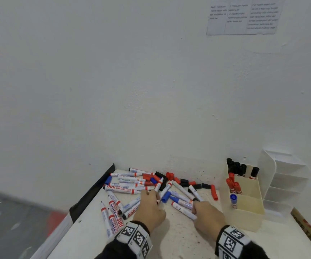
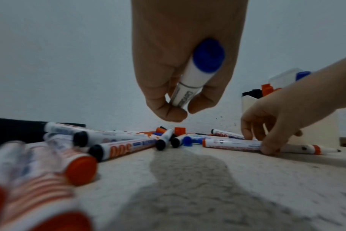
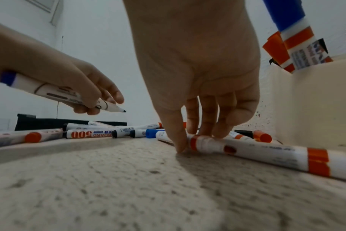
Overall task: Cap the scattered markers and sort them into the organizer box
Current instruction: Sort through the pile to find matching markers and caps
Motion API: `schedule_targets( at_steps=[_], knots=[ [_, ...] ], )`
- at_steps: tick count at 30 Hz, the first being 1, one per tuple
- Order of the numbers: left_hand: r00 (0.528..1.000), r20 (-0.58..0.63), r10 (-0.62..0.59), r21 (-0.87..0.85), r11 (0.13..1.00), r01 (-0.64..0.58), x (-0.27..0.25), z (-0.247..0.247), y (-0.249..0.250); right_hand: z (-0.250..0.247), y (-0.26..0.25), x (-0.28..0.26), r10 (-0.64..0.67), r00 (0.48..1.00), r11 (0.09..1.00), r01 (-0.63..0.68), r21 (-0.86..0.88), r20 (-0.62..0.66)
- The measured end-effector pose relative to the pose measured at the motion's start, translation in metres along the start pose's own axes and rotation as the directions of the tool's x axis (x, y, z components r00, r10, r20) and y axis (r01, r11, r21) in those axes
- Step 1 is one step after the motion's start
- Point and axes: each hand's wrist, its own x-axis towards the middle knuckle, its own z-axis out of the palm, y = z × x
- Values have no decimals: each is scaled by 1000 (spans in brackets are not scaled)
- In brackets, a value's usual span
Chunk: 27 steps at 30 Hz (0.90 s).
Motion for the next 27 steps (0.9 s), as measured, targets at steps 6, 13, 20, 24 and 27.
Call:
schedule_targets(
  at_steps=[6, 13, 20, 24, 27],
  knots=[
    [979, -174, -106, -77, 993, 94, -3, -37, -31, -3, -13, 7, 14, 1000, 999, -15, -37, -21],
    [934, -278, -226, -2, 972, 235, -7, -74, -69, -10, -84, 42, -133, 977, 991, 136, 3, -169],
    [918, -287, -272, -96, 962, 255, 0, -91, -98, 15, -143, 114, -217, 971, 973, 223, 56, -101],
    [907, -318, -276, -134, 960, 245, 8, -92, -105, 20, -133, 134, -147, 985, 987, 140, -75, -89],
    [898, -322, -299, -174, 951, 254, 13, -91, -105, 19, -124, 141, -152, 978, 988, 144, -61, -145]
  ],
)
